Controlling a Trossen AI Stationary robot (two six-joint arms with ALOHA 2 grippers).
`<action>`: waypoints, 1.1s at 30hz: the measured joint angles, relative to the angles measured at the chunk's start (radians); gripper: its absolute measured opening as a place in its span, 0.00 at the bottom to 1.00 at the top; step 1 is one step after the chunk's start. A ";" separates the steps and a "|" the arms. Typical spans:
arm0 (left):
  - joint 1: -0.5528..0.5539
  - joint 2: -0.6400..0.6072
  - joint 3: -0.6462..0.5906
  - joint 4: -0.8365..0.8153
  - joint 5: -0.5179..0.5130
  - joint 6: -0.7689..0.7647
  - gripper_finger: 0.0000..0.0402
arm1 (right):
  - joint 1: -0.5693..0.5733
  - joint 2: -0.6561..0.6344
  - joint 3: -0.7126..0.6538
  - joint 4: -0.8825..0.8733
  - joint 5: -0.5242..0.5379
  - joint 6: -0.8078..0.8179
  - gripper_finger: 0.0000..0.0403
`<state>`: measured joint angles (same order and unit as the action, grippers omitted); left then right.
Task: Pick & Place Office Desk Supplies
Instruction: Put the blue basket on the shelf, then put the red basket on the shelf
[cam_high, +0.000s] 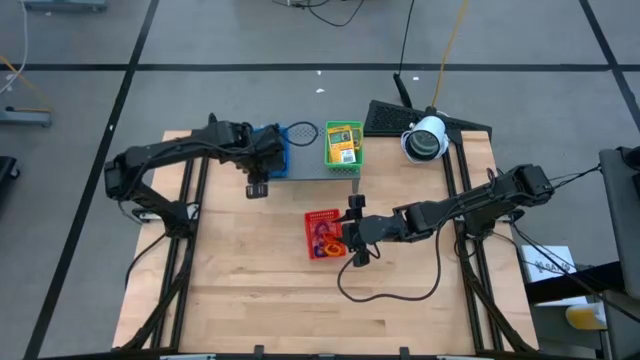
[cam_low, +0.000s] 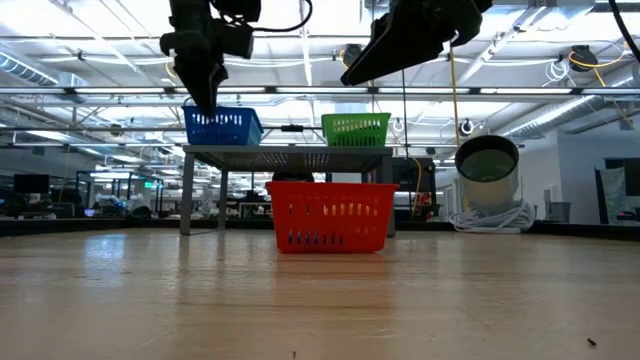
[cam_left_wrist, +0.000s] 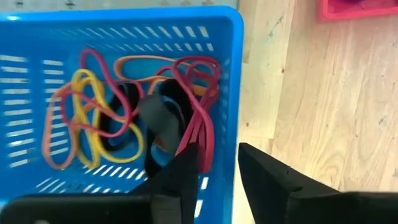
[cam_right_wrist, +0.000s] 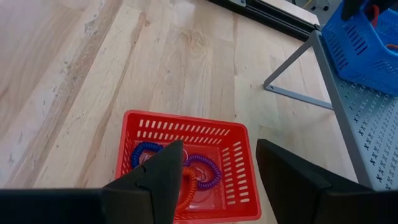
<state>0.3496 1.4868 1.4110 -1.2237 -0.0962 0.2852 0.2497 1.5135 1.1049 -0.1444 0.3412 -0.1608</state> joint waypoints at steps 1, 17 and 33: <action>0.000 0.000 0.010 -0.006 -0.007 0.000 0.31 | 0.000 0.000 0.000 0.003 0.001 0.000 0.49; -0.060 -0.001 0.253 0.043 0.050 -0.053 0.42 | 0.000 -0.009 0.000 -0.037 0.306 0.028 0.49; -0.168 -0.001 0.253 0.056 0.012 -0.027 0.42 | -0.399 -0.274 0.001 -0.177 -0.224 -0.053 0.49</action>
<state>0.1813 1.4860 1.6642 -1.1677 -0.0841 0.2582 -0.1493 1.2400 1.1057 -0.3213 0.1167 -0.2136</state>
